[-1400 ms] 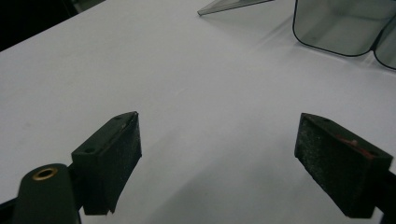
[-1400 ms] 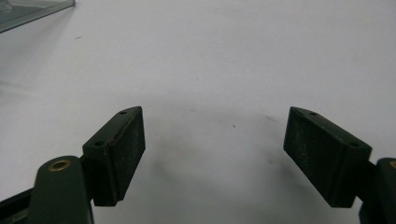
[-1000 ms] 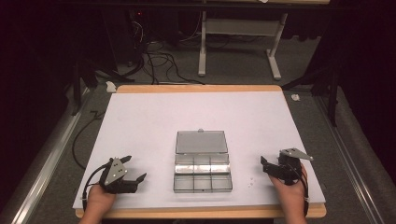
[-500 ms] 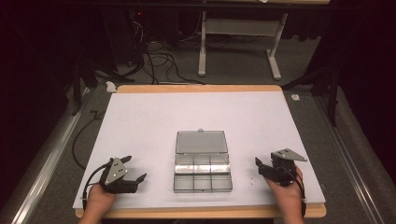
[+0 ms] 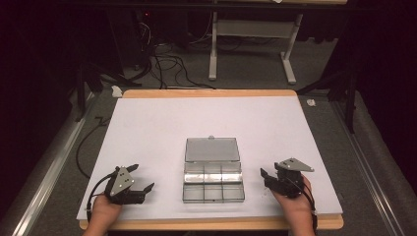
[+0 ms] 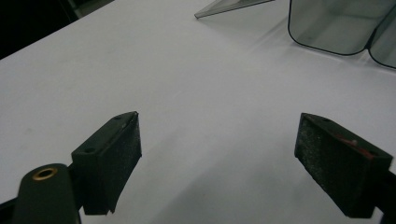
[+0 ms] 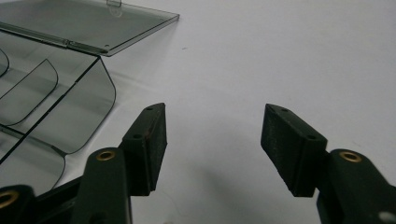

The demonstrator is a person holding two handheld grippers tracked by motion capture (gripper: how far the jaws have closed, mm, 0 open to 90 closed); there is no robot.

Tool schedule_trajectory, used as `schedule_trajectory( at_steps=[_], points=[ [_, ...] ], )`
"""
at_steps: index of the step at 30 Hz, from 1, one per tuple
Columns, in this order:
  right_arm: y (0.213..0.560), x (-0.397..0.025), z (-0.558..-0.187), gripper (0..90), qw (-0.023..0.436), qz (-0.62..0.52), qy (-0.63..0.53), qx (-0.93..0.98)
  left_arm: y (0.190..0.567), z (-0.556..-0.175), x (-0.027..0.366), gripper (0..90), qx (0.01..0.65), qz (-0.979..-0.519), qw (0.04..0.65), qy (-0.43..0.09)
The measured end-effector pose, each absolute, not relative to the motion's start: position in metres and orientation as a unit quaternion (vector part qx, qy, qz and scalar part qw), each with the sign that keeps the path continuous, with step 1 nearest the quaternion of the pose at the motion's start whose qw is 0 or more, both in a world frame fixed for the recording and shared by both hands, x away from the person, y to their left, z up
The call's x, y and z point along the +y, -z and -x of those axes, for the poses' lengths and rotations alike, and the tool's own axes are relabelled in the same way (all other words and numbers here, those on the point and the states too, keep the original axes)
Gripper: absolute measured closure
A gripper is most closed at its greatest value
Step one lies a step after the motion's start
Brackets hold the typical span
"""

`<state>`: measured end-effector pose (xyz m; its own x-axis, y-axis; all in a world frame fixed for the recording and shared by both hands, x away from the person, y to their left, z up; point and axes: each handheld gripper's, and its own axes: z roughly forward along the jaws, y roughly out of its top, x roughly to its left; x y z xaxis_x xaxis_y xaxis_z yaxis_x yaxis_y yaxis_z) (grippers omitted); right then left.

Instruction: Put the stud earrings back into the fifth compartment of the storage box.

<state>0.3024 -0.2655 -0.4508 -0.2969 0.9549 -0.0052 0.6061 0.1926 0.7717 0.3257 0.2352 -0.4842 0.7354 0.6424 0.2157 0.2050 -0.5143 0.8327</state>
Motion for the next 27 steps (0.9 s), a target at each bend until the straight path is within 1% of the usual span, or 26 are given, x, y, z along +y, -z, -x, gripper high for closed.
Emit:
schedule_trajectory(
  at_steps=[7,15,16,21,22,26,27],
  points=[
    [0.440,-0.265,-0.307,51.8,0.237,-0.539,-0.323,0.741,0.484,-0.323,0.237,15.1,0.251,-0.823,0.434,-0.266],
    [0.433,-0.274,-0.306,53.4,0.204,-0.559,-0.299,0.746,0.484,-0.323,0.237,15.0,0.248,-0.823,0.439,-0.263],
    [0.433,-0.275,-0.306,56.9,0.191,-0.561,-0.287,0.752,0.484,-0.323,0.237,15.0,0.249,-0.824,0.437,-0.261],
    [0.435,-0.274,-0.304,57.2,0.188,-0.562,-0.265,0.761,0.484,-0.323,0.237,15.0,0.248,-0.825,0.436,-0.261],
    [0.435,-0.273,-0.305,57.7,0.180,-0.561,-0.253,0.767,0.484,-0.324,0.237,15.0,0.251,-0.826,0.435,-0.255],
    [0.433,-0.272,-0.304,59.0,0.180,-0.555,-0.235,0.777,0.484,-0.325,0.238,15.0,0.255,-0.824,0.437,-0.254],
    [0.432,-0.272,-0.305,59.3,0.174,-0.557,-0.232,0.779,0.484,-0.325,0.238,15.0,0.254,-0.825,0.436,-0.255]
  ],
)
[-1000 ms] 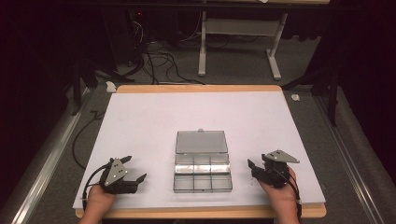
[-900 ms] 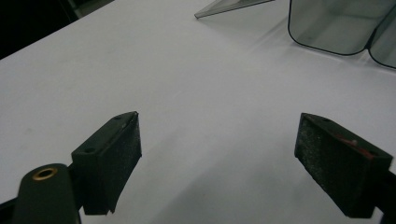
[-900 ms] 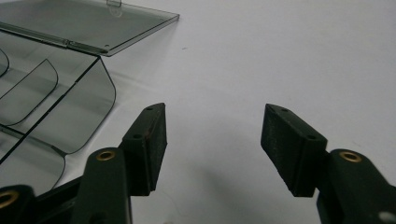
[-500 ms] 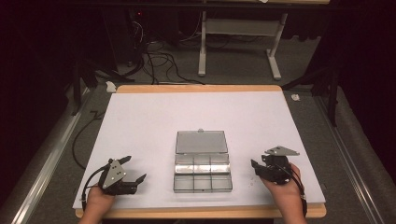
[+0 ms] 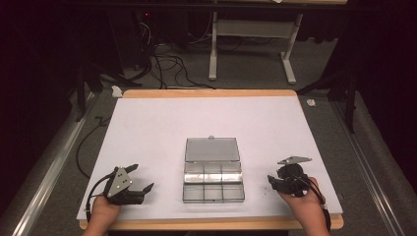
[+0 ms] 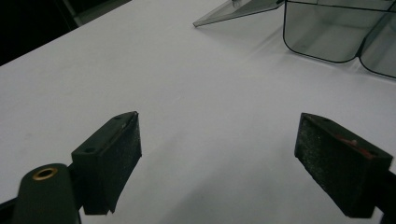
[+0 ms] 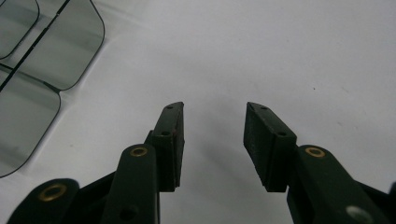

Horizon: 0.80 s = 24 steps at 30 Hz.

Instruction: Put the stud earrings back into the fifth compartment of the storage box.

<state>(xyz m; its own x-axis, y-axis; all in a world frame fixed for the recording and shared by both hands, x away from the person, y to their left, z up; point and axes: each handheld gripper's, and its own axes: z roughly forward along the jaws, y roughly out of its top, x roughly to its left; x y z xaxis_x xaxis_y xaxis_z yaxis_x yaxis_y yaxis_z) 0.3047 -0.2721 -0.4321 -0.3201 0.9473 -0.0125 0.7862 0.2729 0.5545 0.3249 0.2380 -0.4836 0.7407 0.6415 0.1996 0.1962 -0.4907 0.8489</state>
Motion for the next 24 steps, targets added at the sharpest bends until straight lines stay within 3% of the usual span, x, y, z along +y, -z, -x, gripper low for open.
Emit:
schedule_trajectory(
  at_steps=[24],
  points=[
    [0.4352,-0.2684,-0.3062,61.2,0.099,-0.555,-0.146,0.813,0.4839,-0.3251,0.2367,15.0,0.252,-0.828,0.431,-0.255]
  ],
)
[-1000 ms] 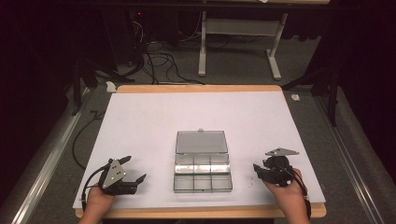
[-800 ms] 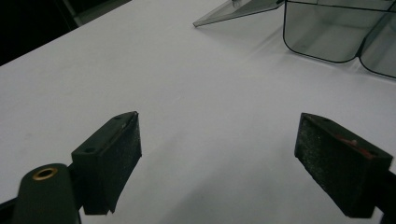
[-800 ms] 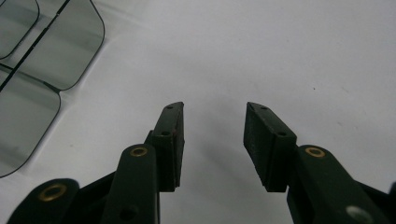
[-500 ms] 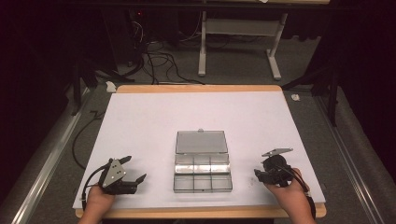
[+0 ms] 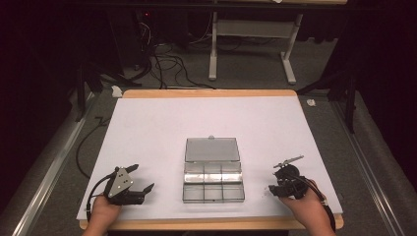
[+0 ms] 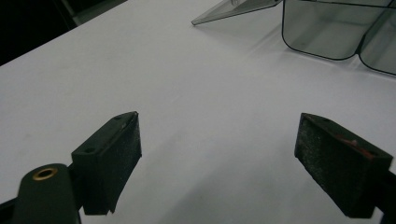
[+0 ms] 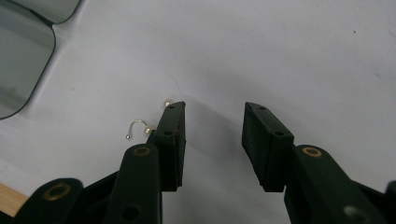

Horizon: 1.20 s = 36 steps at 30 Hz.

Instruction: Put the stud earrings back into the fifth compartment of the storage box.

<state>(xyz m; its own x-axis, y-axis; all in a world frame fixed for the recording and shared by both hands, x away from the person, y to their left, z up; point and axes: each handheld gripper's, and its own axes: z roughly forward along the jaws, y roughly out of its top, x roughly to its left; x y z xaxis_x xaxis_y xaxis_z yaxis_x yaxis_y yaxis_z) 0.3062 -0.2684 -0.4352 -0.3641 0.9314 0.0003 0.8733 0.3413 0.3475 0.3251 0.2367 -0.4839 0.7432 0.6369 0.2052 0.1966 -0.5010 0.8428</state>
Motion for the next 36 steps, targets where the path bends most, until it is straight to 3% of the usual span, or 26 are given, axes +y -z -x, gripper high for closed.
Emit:
schedule_trajectory(
  at_steps=[24,36],
  points=[
    [0.425,-0.245,-0.311,71.6,0.023,-0.525,-0.075,0.847,0.484,-0.325,0.236,15.0,0.248,-0.831,0.429,-0.253],
    [0.427,-0.229,-0.324,80.6,0.009,-0.494,-0.051,0.868,0.484,-0.326,0.236,15.0,0.249,-0.831,0.430,-0.251]
  ],
)
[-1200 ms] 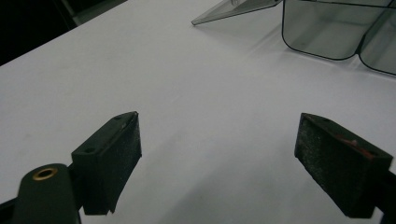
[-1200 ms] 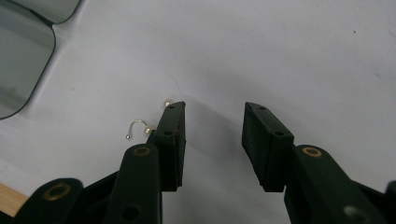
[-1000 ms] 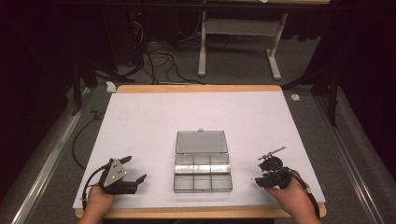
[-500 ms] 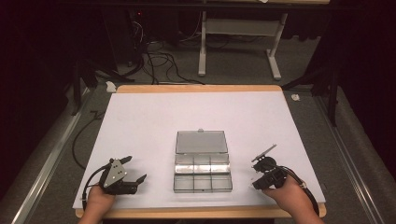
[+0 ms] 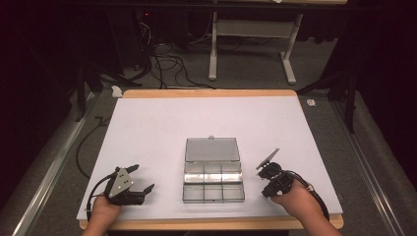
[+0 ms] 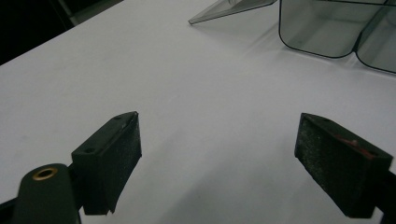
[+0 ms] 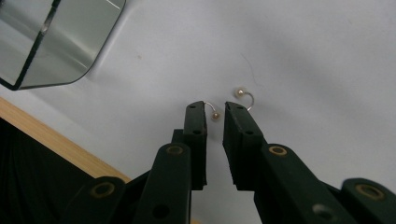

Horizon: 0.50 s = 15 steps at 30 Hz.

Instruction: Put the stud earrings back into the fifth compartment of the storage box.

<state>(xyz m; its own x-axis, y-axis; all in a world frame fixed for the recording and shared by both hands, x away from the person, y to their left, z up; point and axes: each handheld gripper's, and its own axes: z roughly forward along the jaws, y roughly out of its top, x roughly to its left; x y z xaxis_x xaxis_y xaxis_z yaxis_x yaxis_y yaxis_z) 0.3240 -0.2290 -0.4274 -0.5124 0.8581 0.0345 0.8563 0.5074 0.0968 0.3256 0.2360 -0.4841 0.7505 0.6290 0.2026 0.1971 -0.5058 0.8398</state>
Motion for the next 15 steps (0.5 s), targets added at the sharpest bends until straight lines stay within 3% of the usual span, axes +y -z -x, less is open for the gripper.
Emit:
schedule_trajectory(
  at_steps=[12,15],
  points=[
    [0.4368,-0.2226,-0.3344,82.2,0.003,-0.491,-0.029,0.870,0.4842,-0.3248,0.2357,15.0,0.244,-0.831,0.430,-0.254],
    [0.4370,-0.2230,-0.3346,86.2,0.006,-0.486,-0.027,0.873,0.4841,-0.3264,0.2357,15.0,0.251,-0.833,0.427,-0.249]
  ],
)
